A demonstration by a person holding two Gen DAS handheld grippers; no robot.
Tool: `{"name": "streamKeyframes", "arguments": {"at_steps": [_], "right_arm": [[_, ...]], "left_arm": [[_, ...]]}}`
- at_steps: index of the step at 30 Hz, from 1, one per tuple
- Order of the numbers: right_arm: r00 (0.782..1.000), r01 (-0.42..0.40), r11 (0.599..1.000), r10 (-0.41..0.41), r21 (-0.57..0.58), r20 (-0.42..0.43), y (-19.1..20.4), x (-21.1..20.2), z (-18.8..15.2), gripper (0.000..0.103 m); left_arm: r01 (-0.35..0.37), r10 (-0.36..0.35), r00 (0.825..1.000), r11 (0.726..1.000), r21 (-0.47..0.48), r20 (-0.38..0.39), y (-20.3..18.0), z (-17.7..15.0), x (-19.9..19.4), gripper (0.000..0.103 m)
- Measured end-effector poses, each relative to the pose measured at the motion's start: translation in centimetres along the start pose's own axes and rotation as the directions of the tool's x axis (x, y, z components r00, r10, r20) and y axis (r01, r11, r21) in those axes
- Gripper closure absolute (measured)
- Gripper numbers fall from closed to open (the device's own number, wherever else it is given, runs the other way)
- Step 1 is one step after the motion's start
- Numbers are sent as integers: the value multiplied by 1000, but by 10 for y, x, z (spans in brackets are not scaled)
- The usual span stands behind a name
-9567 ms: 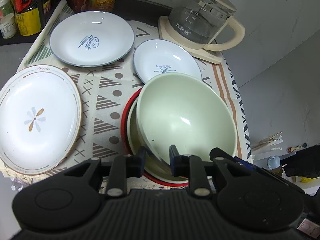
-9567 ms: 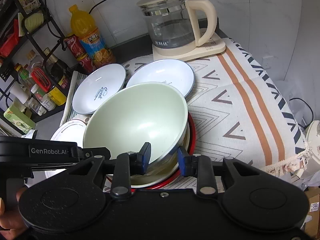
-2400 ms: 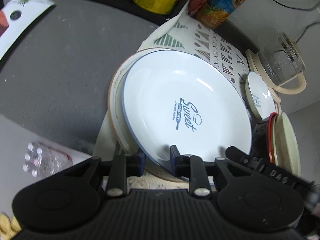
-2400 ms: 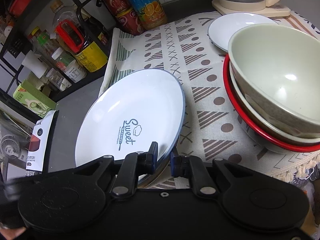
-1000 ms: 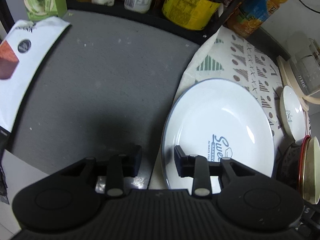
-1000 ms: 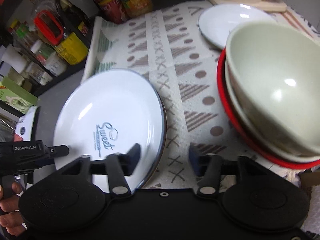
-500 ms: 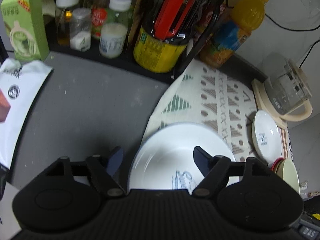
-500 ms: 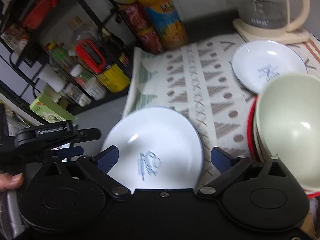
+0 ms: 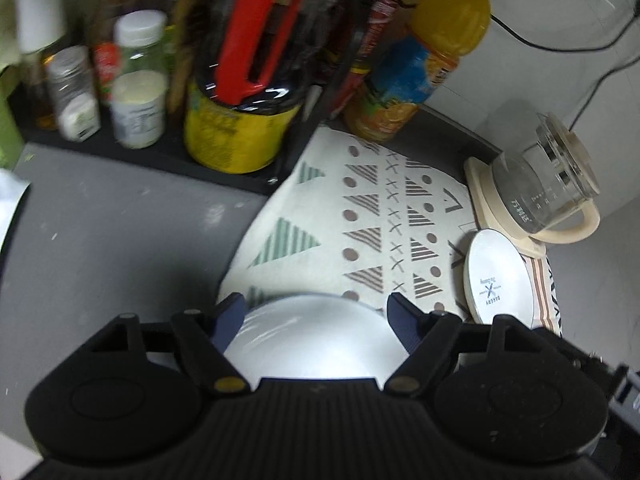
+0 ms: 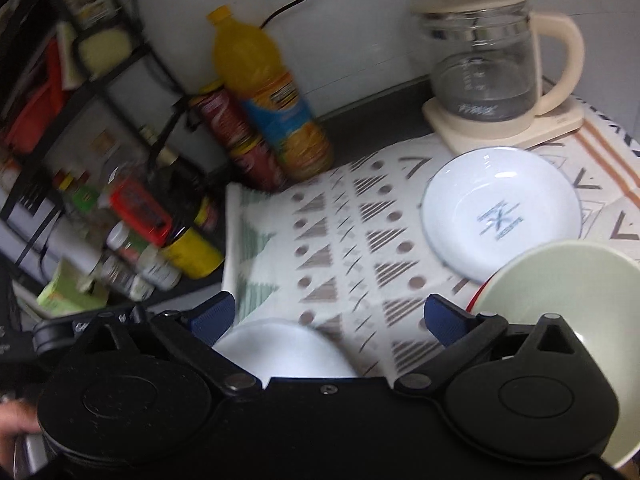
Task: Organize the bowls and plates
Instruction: 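Move both grippers toward the white 'BAKERY' plate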
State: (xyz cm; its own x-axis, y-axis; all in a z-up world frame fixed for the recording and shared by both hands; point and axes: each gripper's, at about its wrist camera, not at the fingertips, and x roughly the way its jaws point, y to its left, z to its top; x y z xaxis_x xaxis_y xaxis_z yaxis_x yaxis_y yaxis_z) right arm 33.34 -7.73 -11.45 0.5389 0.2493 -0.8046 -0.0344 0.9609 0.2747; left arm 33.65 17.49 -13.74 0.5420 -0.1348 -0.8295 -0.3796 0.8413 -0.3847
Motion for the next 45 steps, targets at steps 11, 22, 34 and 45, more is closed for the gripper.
{"name": "streamKeyframes", "arguments": {"at_steps": [11, 22, 34, 45], "right_arm": [[981, 177, 981, -183, 83, 68, -22, 13, 22, 1], [959, 271, 939, -282, 211, 21, -82, 6, 35, 2], [959, 278, 912, -246, 302, -140, -167, 20, 62, 33], [946, 226, 924, -133, 308, -294, -219, 62, 85, 58]], "left_arm": [[33, -22, 997, 987, 159, -70, -43, 29, 45, 27], [85, -59, 990, 974, 208, -128, -94, 29, 76, 27], [107, -87, 974, 990, 87, -210, -138, 20, 125, 35], [69, -97, 958, 991, -114, -268, -139, 3, 172, 64]]}}
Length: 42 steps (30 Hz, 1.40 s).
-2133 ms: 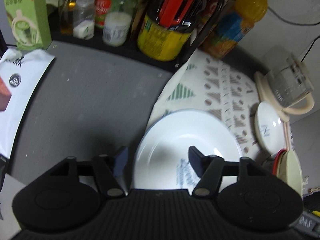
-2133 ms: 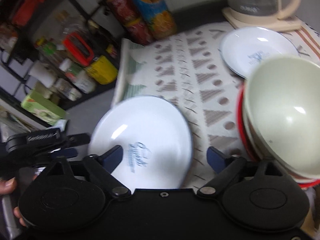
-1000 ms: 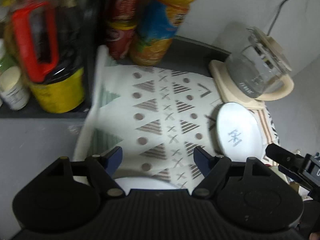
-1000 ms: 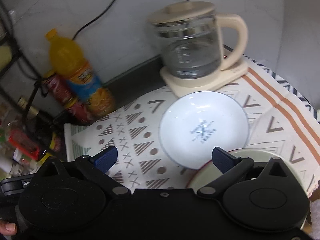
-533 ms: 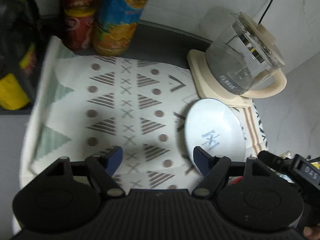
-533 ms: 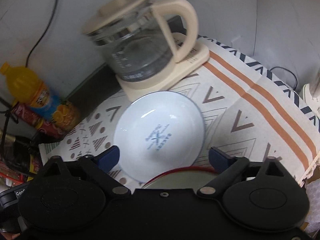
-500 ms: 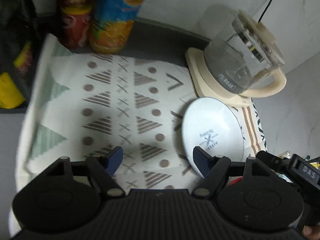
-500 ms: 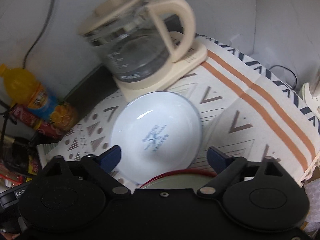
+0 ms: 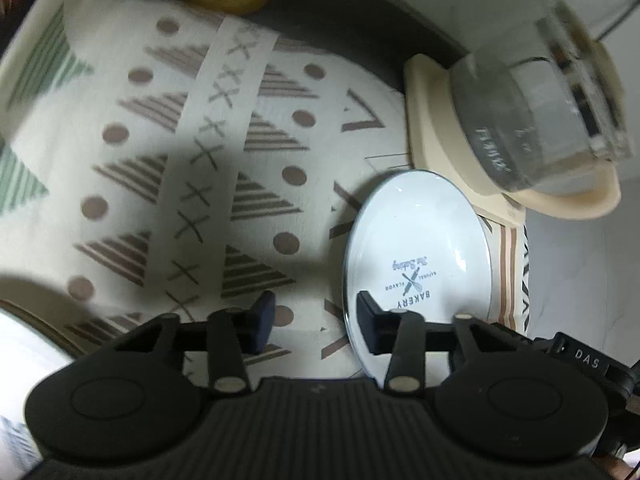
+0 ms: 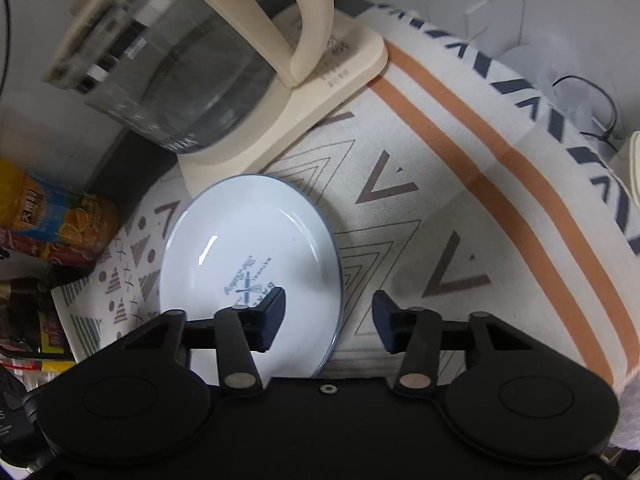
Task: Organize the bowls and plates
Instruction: 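Move both grippers toward the white 'BAKERY' plate, then close both grippers on the rim of the 'BAKERY' plate, then lift the 'BAKERY' plate and carry it over the plate stack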
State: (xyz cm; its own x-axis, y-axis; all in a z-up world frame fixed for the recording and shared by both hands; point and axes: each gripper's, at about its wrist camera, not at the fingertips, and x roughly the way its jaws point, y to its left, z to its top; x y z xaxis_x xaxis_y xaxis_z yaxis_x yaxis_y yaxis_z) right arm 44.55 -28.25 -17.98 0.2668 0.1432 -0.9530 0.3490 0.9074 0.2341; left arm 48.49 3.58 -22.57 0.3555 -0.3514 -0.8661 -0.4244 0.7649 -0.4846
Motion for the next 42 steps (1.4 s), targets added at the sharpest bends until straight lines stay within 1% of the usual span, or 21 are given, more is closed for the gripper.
{"name": "streamKeyframes", "arguments": {"at_steps": [4, 6, 8, 10, 13, 14, 17, 19, 22, 27, 29, 32, 36, 39, 42], "right_arm": [[998, -8, 1000, 7, -26, -56, -4, 18, 14, 63], [996, -13, 999, 10, -38, -85, -4, 26, 18, 65], [995, -20, 998, 15, -52, -103, -4, 32, 21, 73], [992, -28, 998, 20, -60, -123, -4, 38, 24, 82], [989, -54, 996, 44, -71, -138, -5, 43, 30, 87], [988, -64, 995, 52, -79, -145, -4, 44, 31, 88], [987, -86, 992, 71, -96, -148, -5, 45, 34, 88], [985, -110, 990, 97, -88, -145, -9, 47, 37, 89], [981, -144, 986, 131, -84, -143, -14, 48, 39, 90], [984, -140, 981, 123, -136, -126, -7, 42, 38, 91], [984, -160, 974, 144, -162, -108, -1, 35, 37, 91], [977, -202, 965, 187, -168, -102, 3, 28, 38, 92], [976, -213, 953, 195, -217, -101, 16, 21, 36, 92], [971, -232, 951, 214, -203, -107, 21, 18, 37, 92], [967, -250, 941, 232, -227, -105, 29, 15, 36, 92]], "left_arm": [[7, -7, 1000, 998, -56, -5, 0, -3, 14, 70], [-5, 6, 1000, 998, -60, 12, -4, -4, 15, 73], [-4, 5, 1000, 998, -58, 18, -8, -3, 18, 76], [4, -3, 1000, 997, -76, 15, -9, -2, 22, 81], [14, -13, 1000, 996, -88, 11, -10, 0, 25, 84], [7, -7, 1000, 996, -86, 9, -10, 2, 26, 87], [4, -5, 1000, 996, -86, -5, -14, 9, 30, 88], [6, -7, 1000, 995, -95, -11, -14, 11, 31, 90], [3, -3, 1000, 995, -96, -4, -16, 11, 32, 91], [-22, 22, 1000, 997, -75, 6, -21, 8, 29, 91], [-40, 41, 999, 997, -64, 15, -22, 9, 26, 91], [-35, 38, 999, 996, -79, 27, -18, 10, 20, 91], [-34, 38, 998, 996, -82, 52, -15, 7, 10, 91], [-16, 23, 998, 994, -111, 64, -9, 4, 1, 91], [-20, 30, 995, 995, -100, 98, -12, 4, -10, 91]]}}
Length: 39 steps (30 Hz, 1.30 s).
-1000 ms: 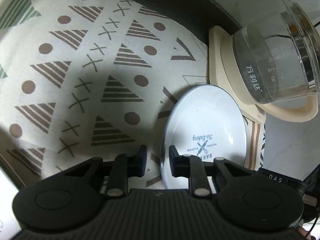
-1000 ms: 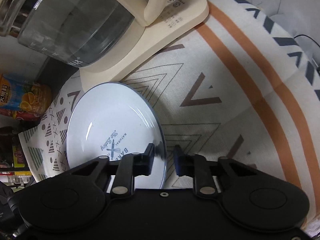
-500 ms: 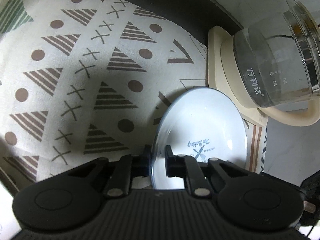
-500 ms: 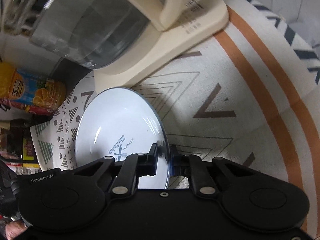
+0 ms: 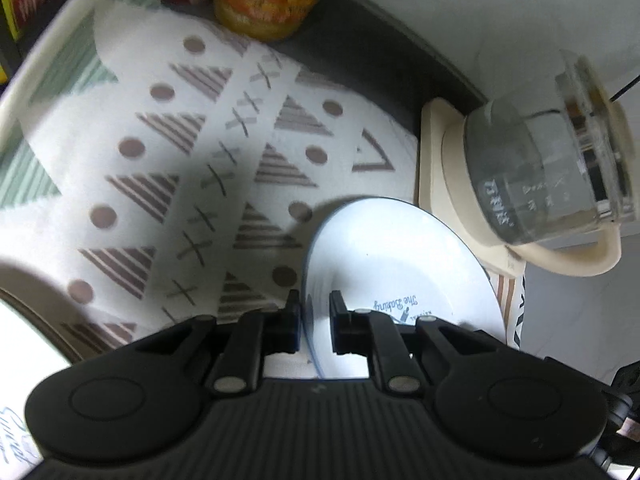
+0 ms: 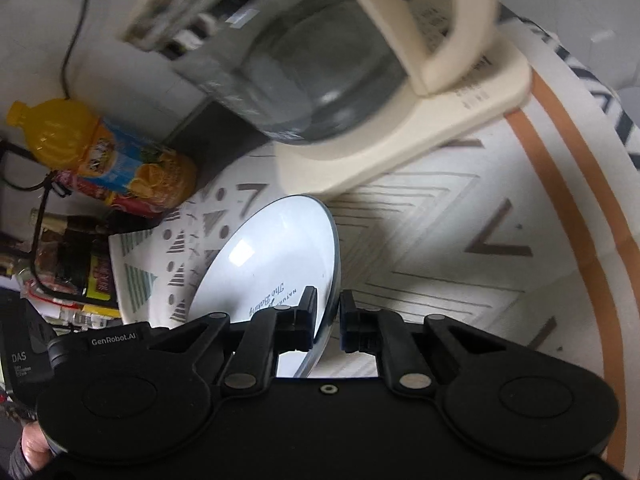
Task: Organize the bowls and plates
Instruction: 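Lift the 'BAKERY' plate and carry it over the plate stack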
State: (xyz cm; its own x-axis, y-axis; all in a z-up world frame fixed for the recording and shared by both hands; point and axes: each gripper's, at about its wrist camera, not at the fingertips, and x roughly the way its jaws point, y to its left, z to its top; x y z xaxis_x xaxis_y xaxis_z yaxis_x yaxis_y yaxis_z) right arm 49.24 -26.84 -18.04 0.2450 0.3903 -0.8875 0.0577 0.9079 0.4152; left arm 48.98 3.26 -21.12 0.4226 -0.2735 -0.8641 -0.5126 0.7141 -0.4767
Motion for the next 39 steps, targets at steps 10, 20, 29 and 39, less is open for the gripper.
{"name": "streamKeyframes", "arguments": {"at_steps": [10, 20, 29, 39], "right_arm": [[998, -68, 996, 68, -53, -11, 29, 1, 2, 91], [989, -143, 985, 147, -100, 33, 79, -13, -10, 91], [986, -146, 984, 152, -104, 61, 112, -18, -40, 91], [989, -120, 986, 129, -113, 76, 151, -14, -101, 91]], "left_arm": [[-22, 25, 997, 999, -44, 68, 14, 5, -40, 91], [-43, 50, 993, 997, -66, 110, 37, 5, -94, 91], [-9, 16, 992, 999, -53, 128, 71, -1, -129, 91], [6, -2, 989, 999, -31, 148, 122, -17, -166, 91]]}}
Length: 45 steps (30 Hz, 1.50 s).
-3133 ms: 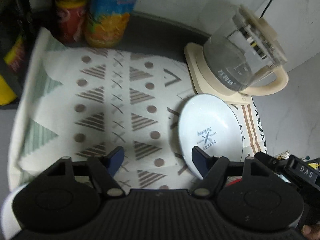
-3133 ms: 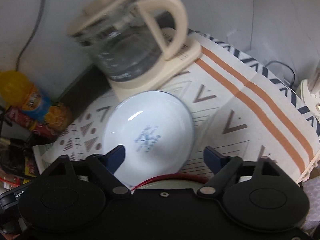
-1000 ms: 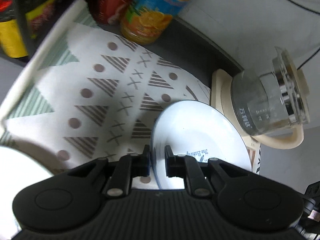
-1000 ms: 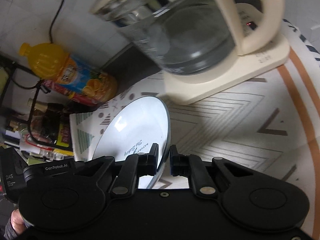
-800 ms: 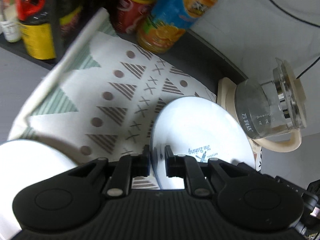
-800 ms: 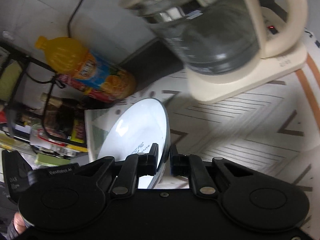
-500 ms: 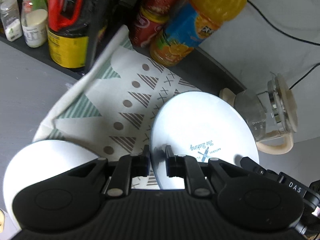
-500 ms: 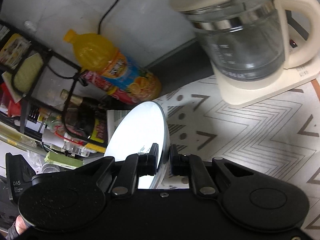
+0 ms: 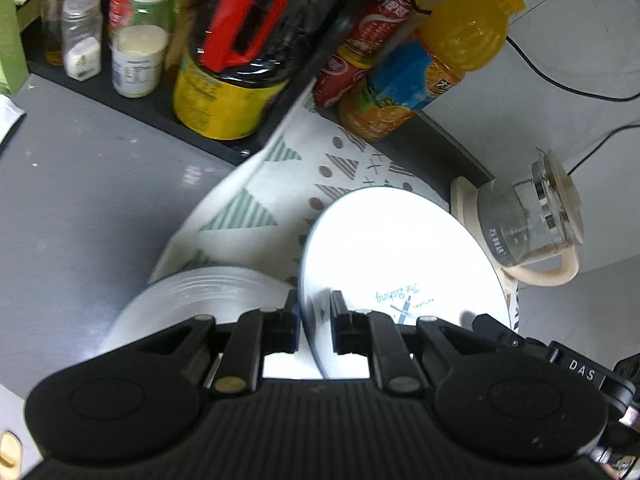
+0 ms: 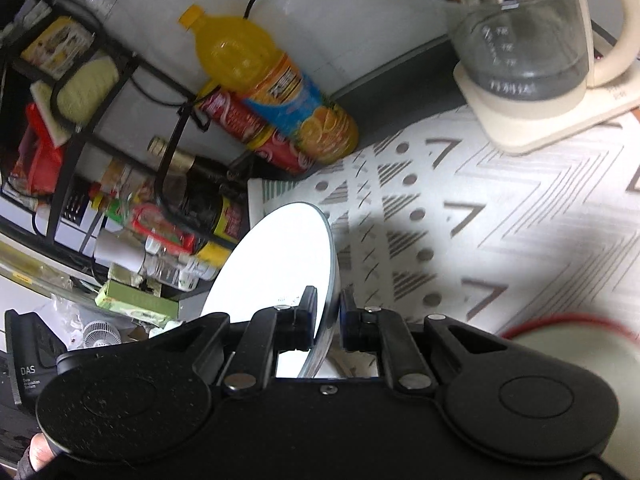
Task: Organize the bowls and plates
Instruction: 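Lift the 'BAKERY' plate and carry it over the plate stack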
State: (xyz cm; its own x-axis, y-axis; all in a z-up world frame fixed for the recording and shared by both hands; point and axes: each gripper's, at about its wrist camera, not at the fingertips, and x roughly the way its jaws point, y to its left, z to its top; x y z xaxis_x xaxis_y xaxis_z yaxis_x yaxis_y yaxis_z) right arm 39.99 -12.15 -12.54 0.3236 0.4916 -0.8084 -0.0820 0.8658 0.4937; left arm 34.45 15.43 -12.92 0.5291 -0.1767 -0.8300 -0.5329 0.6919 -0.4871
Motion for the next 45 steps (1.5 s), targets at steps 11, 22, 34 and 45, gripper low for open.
{"name": "streamKeyframes", "arguments": {"at_steps": [11, 22, 34, 45], "right_arm": [[997, 75, 997, -75, 15, 11, 22, -6, -71, 91], [990, 144, 989, -144, 15, 8, 40, -11, -130, 90], [976, 217, 976, -217, -21, -1, 52, -1, -174, 89], [963, 269, 963, -269, 2, 0, 45, 3, -179, 89]], "left_arm": [[35, -34, 998, 999, 5, -51, 51, -24, -17, 91], [51, -50, 995, 999, 15, -91, 91, -51, -20, 91], [57, -54, 993, 998, 26, -106, 117, -57, -10, 91], [63, -56, 989, 997, 47, -136, 112, -56, 10, 91]]}}
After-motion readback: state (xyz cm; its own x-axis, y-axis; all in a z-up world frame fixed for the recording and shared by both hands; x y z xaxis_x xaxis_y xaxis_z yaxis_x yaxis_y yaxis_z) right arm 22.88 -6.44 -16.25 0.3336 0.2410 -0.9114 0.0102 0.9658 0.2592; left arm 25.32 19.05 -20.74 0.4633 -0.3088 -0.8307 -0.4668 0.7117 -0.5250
